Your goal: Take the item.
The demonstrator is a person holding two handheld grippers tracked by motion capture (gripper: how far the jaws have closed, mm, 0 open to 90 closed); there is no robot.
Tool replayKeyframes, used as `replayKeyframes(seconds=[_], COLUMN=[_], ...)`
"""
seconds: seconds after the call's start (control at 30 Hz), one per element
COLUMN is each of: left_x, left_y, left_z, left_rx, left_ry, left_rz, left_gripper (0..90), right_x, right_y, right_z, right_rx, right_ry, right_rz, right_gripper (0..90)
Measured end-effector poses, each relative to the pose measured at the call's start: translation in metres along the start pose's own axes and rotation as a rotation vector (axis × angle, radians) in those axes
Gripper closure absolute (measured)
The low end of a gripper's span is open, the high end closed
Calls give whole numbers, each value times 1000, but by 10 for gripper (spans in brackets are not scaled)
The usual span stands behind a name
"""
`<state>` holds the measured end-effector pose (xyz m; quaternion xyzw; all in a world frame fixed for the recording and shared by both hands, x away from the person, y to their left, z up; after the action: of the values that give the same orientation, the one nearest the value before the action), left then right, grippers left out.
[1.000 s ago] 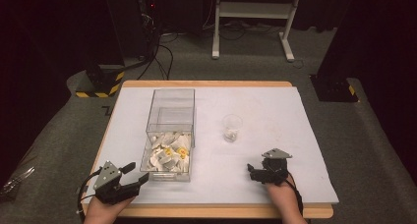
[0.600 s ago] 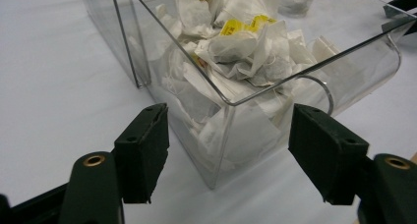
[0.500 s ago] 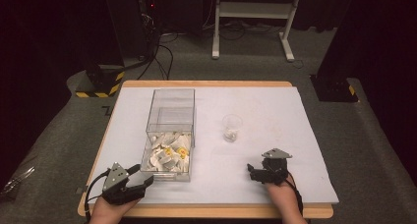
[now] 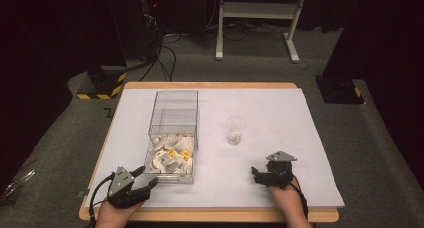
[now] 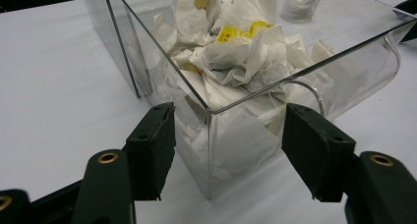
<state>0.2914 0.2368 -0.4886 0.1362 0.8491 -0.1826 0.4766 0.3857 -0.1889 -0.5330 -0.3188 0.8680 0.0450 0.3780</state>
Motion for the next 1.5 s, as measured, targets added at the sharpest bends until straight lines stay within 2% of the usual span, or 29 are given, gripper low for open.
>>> replayKeyframes(seconds=[0.4,0.73,1.23,1.4,1.5], left_x=[-2,-6,-11,-12,-12], left_y=[-4,0,3,4,5], left_z=[7,11,18,18,20], left_rx=[-13,-16,-42,-57,-64], left_ry=[-18,-47,-70,-84,-89], left_rz=[10,-24,-33,-19,-31], left_gripper=[402,468,472,495,498], right_x=[0,0,0,0,0], right_y=[0,1,1,0,0], right_z=[0,0,0,0,0], right_rx=[2,7,7,5,4], right_ry=[1,1,1,2,2], right_rz=[1,1,1,0,0], right_gripper=[129,132,133,129,128])
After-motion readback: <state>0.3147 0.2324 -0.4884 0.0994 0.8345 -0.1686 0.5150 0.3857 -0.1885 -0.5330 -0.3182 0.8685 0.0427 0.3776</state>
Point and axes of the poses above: each handheld gripper's, and its own axes: z roughly forward along the jaws, x roughly out of its underside, y roughly to its left, the point moved 4 cm from there along z, roughly forward along the jaws, and after that the axes turned 12 degrees about -z, right-handed, at the moved point
